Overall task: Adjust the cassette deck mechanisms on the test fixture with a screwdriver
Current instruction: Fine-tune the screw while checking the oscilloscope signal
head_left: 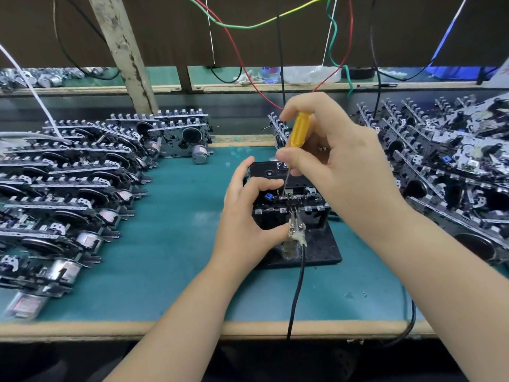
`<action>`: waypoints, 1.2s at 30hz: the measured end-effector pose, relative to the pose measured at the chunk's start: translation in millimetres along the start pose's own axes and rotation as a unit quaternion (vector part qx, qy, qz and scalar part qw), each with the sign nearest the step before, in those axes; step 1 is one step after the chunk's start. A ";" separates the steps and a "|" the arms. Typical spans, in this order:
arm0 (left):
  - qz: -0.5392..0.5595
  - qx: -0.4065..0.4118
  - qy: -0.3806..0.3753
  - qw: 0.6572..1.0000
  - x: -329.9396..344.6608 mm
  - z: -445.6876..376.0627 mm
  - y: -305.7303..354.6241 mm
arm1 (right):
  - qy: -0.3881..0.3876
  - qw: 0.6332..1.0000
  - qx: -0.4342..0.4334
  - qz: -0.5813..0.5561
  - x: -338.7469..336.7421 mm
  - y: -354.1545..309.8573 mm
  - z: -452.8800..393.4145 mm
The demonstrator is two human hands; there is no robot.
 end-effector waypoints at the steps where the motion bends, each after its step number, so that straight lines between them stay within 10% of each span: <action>1: 0.001 0.002 0.000 1.000 -0.1 0.1 0.4 | -0.010 1.000 -0.002 0.000 1.5 -1.3 -1.2; 36: -0.004 0.050 0.025 0.998 0.0 -3.1 -12.7 | 0.003 1.000 0.005 0.008 0.6 6.1 -13.6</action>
Point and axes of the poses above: each hand's wrist, its own z-axis away from the middle knuckle, its own x-axis out of the palm, y = z × x, the point moved 9 cm from there along -z, towards the middle knuckle, and after that the axes turned 7 degrees about z, right-handed, at the moved point
